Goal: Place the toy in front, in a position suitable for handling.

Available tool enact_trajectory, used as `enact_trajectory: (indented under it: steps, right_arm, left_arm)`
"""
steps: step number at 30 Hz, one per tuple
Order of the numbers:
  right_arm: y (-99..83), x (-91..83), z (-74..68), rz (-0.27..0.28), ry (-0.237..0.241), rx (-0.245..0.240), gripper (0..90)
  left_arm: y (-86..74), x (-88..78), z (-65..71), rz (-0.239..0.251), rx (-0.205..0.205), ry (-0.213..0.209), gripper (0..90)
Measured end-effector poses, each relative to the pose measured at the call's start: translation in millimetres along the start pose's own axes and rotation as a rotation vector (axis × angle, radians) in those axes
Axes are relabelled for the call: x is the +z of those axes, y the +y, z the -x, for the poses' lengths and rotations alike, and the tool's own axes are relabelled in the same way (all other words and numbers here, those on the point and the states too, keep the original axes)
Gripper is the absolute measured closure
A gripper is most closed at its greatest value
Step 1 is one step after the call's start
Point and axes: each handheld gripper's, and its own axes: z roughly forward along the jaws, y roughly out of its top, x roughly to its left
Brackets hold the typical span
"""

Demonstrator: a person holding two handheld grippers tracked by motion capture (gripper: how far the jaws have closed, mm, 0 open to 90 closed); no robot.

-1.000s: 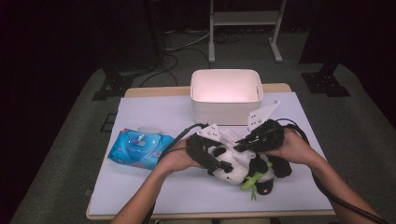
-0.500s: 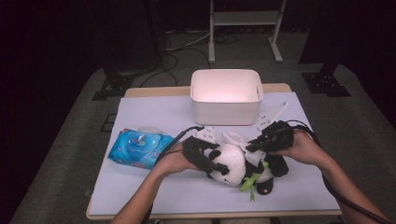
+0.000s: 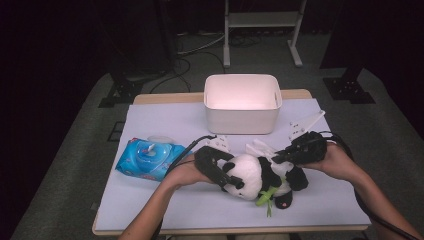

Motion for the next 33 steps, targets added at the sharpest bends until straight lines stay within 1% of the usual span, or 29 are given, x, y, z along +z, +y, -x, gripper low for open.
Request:
enact_trajectory:
  steps: [3,6,8,9,10,12,15,18,19,20,22,27,28,30,31,32,33]
  right_arm:
    - [-0.6,2.0,-4.6,-0.001,-0.002,-0.010,83.4]
    - [-1.3,3.0,-8.5,-0.002,-0.003,-0.011,83.4]
    - [-1.4,3.4,-11.4,-0.006,-0.002,-0.015,83.4]
    - [-1.2,3.6,-13.4,-0.009,-0.001,-0.025,83.5]
    - [-0.9,3.6,-15.5,-0.012,-0.004,-0.023,83.5]
    - [-0.7,4.1,-18.5,-0.014,-0.007,-0.042,83.5]
    - [-0.8,4.9,-23.7,-0.018,0.003,-0.037,83.5]
    - [-1.7,5.6,-25.0,-0.014,0.007,-0.044,83.5]
    - [-1.9,5.6,-26.0,-0.014,0.009,-0.038,83.5]
    - [-2.2,6.0,-26.7,-0.011,0.012,-0.037,83.5]
    - [-2.6,6.3,-28.5,-0.009,0.014,-0.035,83.5]
    - [-3.7,6.6,-31.2,-0.002,0.010,-0.046,83.5]
    - [-3.9,6.5,-31.2,0.000,0.009,-0.046,83.5]
    - [-4.7,6.0,-30.4,0.009,0.006,-0.048,83.4]
    - [-5.1,5.2,-29.9,0.016,0.010,-0.042,83.4]
    - [-5.4,4.2,-29.3,0.026,0.010,-0.038,83.4]
    - [-5.1,2.5,-28.7,0.035,0.005,-0.044,83.4]
  left_arm:
    - [2.5,1.2,1.1,-0.009,-0.024,-0.008,9.2]
    - [6.4,2.9,3.6,-0.017,-0.020,-0.009,7.9]
    - [9.1,4.7,4.5,-0.021,-0.016,-0.019,7.9]
    - [10.0,5.1,4.9,-0.027,-0.013,-0.020,7.8]
    - [10.9,5.8,5.3,-0.028,-0.012,-0.024,7.8]
    - [13.0,7.8,6.0,-0.033,-0.018,-0.037,7.1]
    - [15.9,10.6,7.8,-0.045,-0.012,-0.044,6.4]
    - [18.5,13.1,8.4,-0.052,-0.024,-0.051,6.0]
    - [19.2,14.1,8.2,-0.056,-0.024,-0.054,5.4]
    - [19.6,15.9,9.1,-0.058,-0.032,-0.059,5.2]
    - [19.8,18.3,9.6,-0.064,-0.035,-0.063,3.1]
    - [20.3,23.3,10.0,-0.072,-0.041,-0.069,2.8]
    - [20.5,23.8,10.1,-0.072,-0.041,-0.068,3.7]
    - [20.9,22.5,10.0,-0.071,-0.033,-0.069,11.1]
    - [20.9,21.4,10.3,-0.067,-0.034,-0.068,15.1]
    - [21.3,19.5,9.3,-0.063,-0.023,-0.065,17.9]
    - [21.6,18.7,8.7,-0.056,-0.018,-0.064,20.7]
